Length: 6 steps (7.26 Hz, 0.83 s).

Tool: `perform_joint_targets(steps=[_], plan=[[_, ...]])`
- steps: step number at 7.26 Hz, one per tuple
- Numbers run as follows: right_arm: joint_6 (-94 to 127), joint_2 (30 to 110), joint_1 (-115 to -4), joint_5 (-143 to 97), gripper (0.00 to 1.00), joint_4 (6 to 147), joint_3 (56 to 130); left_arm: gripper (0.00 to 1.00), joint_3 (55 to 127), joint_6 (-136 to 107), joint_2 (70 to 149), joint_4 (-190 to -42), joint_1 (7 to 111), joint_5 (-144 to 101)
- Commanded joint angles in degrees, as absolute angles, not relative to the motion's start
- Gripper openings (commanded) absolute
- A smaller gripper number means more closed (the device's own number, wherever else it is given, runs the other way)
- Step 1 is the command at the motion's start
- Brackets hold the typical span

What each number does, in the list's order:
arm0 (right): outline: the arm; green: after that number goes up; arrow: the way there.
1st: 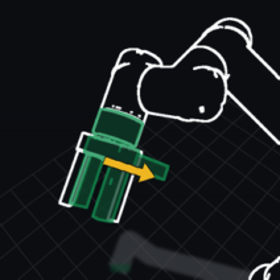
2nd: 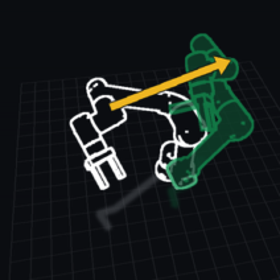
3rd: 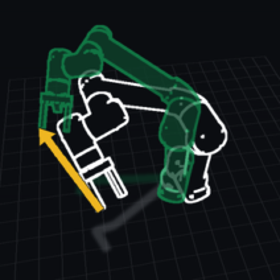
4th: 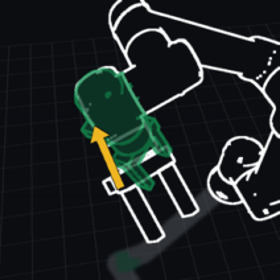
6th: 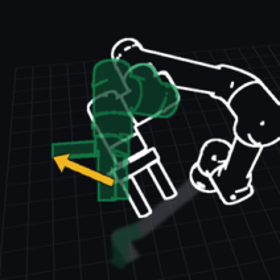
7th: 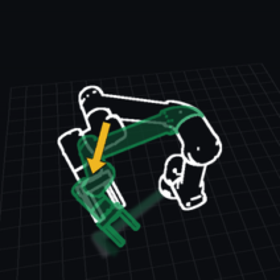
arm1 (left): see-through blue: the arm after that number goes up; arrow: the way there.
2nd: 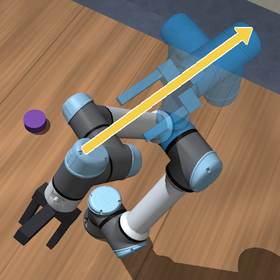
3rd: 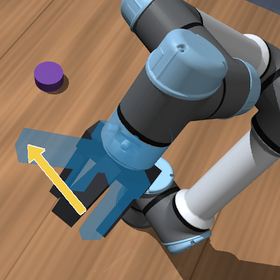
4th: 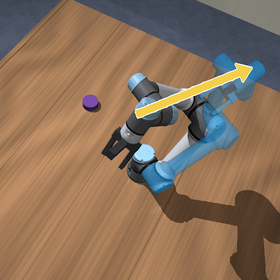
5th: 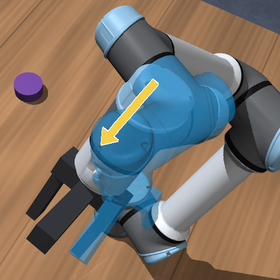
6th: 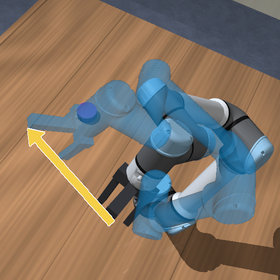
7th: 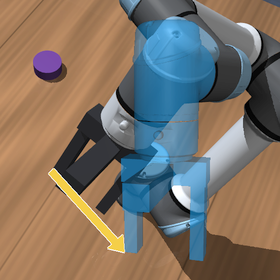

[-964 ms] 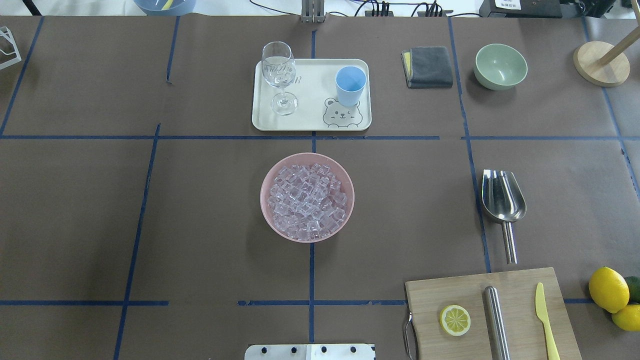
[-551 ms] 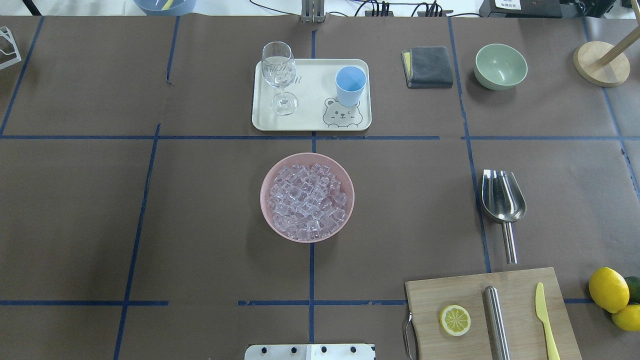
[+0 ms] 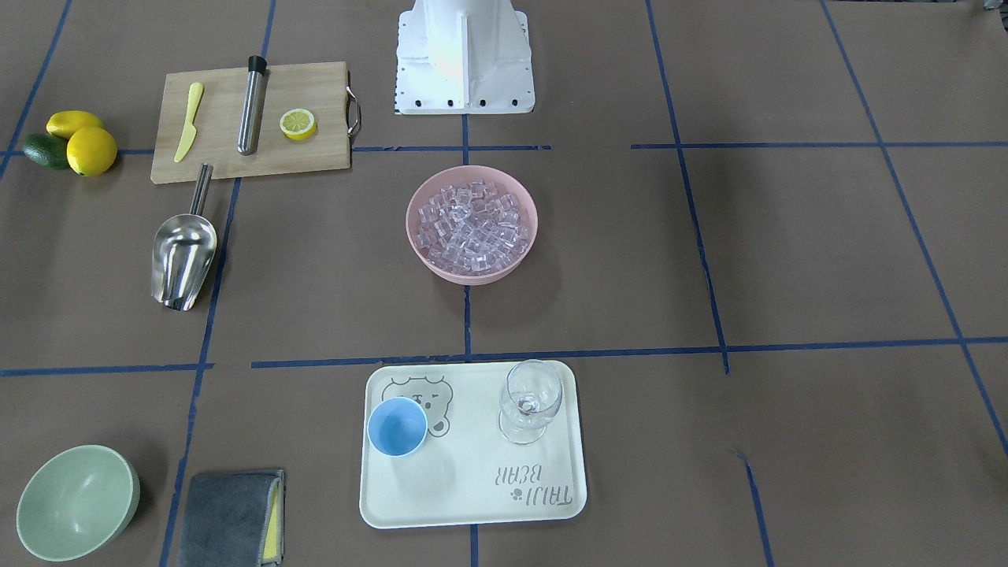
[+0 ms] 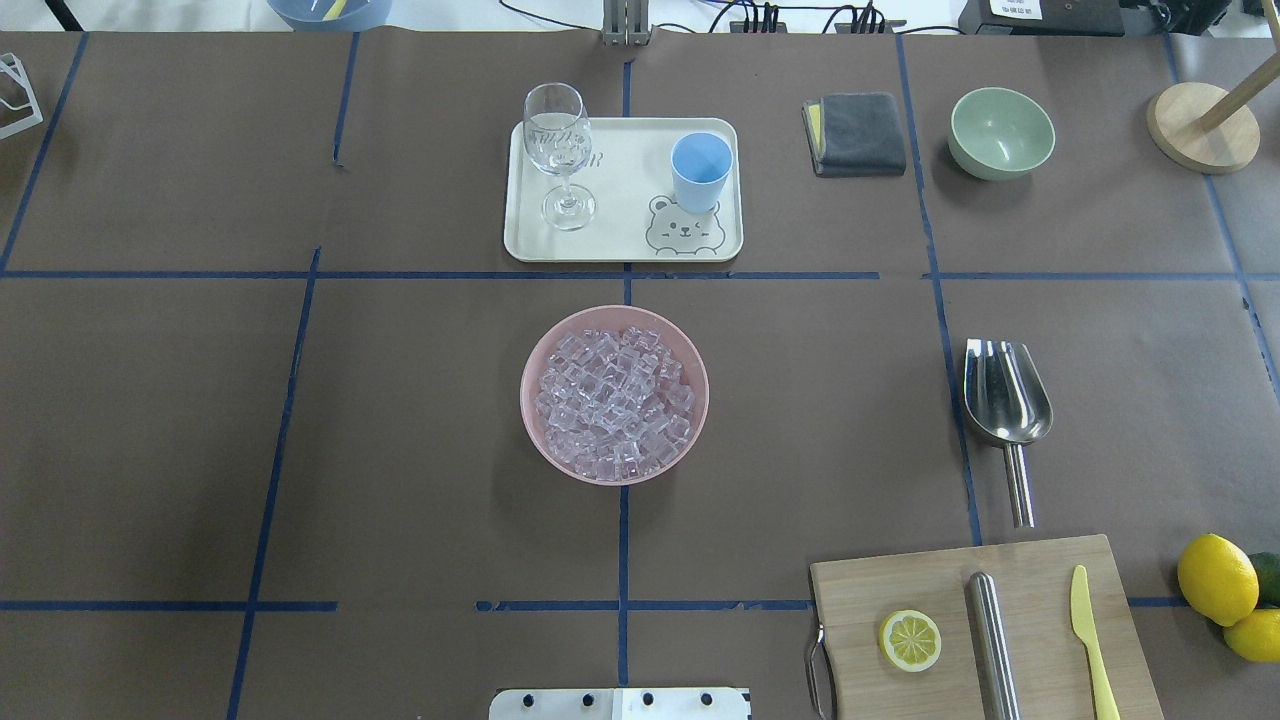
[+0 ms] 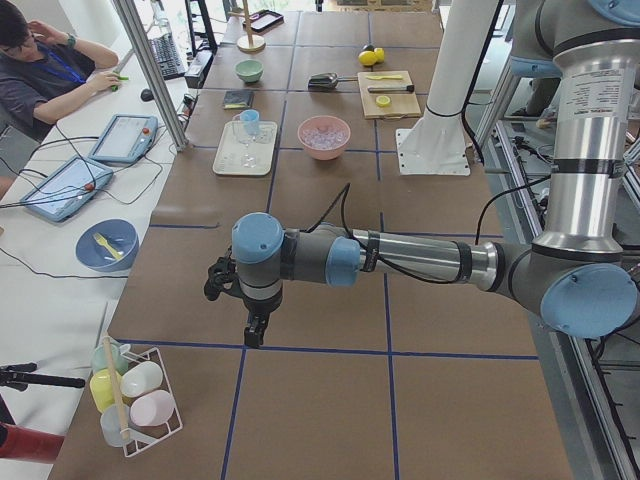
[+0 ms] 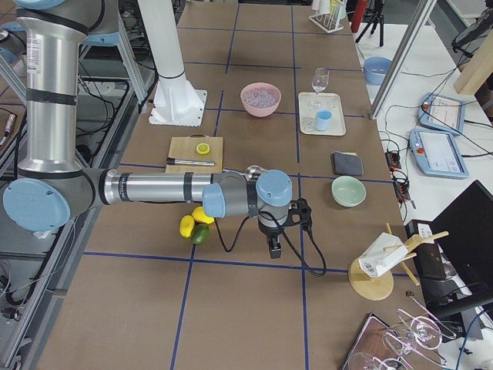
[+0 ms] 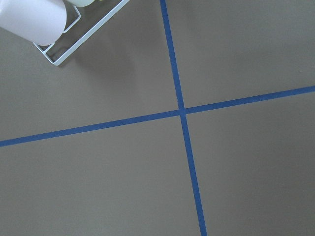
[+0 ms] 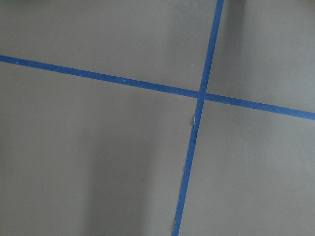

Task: Put ice in cup with scoop

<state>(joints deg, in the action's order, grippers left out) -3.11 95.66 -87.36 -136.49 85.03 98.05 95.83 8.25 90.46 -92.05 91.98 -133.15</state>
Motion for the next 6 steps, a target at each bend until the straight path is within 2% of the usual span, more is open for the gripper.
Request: perform_joint_targets(steps=[1, 3, 6], plan=[[-2.90, 95.62, -87.36, -136.93, 1.00, 85.17, 98.43, 1.00, 94.67, 8.09, 90.88, -102.25, 91.85, -133.16], [-2.90, 96.07, -87.36, -136.85, 1.00, 85.17, 98.79, 1.00, 92.29, 7.91, 90.88, -114.39, 90.35, -133.24], [-3.08, 95.19, -87.28, -136.85, 1.00, 85.17, 98.18, 1.00, 92.29, 8.00, 92.89, -116.19, 87.38, -133.33]])
